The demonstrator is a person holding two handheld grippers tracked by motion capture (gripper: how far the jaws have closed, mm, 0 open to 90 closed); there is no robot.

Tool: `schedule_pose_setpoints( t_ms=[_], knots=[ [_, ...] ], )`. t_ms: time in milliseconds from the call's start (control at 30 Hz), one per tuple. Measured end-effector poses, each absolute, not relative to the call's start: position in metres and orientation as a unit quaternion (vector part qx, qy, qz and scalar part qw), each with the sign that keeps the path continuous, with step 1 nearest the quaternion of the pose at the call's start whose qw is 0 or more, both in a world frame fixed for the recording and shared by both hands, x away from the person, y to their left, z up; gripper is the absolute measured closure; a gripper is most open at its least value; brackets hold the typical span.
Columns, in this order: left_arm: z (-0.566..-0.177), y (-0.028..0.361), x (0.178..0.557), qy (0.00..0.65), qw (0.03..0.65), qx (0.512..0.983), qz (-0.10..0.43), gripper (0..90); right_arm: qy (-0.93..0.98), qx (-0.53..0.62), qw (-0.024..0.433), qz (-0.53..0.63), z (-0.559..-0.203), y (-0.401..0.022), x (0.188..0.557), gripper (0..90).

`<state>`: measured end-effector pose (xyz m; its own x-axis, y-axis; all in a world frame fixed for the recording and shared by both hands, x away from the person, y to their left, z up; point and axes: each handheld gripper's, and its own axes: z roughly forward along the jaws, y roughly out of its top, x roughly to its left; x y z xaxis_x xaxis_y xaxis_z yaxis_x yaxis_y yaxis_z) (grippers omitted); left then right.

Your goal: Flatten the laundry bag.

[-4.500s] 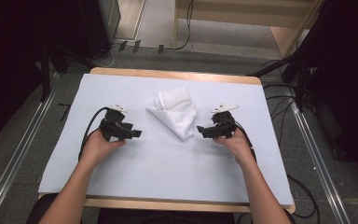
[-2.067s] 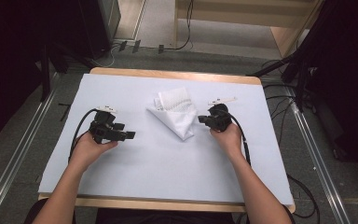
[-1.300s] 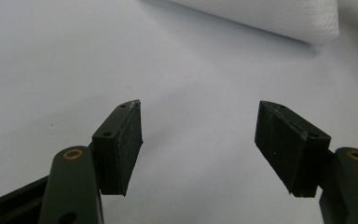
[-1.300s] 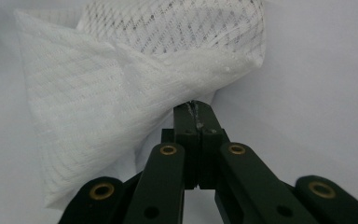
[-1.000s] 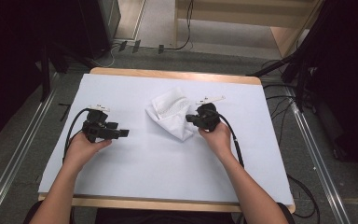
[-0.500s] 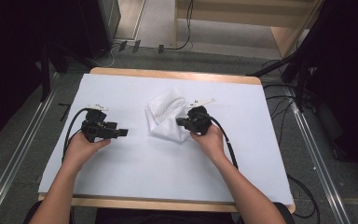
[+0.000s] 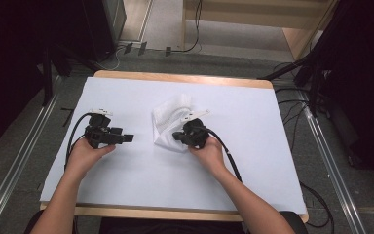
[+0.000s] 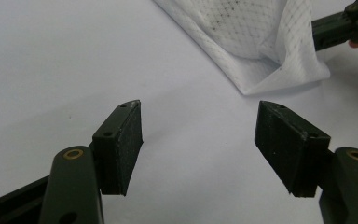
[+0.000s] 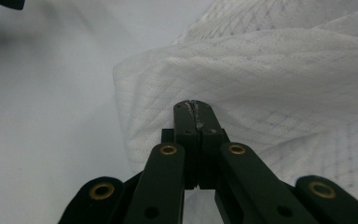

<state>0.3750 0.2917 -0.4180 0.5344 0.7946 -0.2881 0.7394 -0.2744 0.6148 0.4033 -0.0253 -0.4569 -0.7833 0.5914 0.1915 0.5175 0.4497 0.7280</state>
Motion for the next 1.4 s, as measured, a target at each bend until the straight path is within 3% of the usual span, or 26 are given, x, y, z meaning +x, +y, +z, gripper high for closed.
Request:
schedule_pose_setpoints(
  t_ms=[367, 700, 1100, 1400],
  knots=[
    [-0.415, 0.279, 0.377, 0.462, 0.371, 0.805, 0.039, 33.8, 0.862, 0.309, 0.02, 0.403, -0.468, -0.009, 0.394, 90.0],
    [-0.416, 0.284, 0.385, 0.468, 0.367, 0.804, 0.036, 33.8, 0.858, 0.304, 0.035, 0.411, -0.453, -0.019, 0.385, 90.0],
    [-0.416, 0.285, 0.388, 0.471, 0.365, 0.803, 0.034, 33.8, 0.831, 0.366, 0.062, 0.414, -0.441, -0.072, 0.412, 90.0],
    [-0.414, 0.29, 0.39, 0.475, 0.365, 0.8, 0.035, 33.8, 0.825, 0.412, 0.055, 0.383, -0.459, -0.08, 0.448, 90.0]
  ],
)
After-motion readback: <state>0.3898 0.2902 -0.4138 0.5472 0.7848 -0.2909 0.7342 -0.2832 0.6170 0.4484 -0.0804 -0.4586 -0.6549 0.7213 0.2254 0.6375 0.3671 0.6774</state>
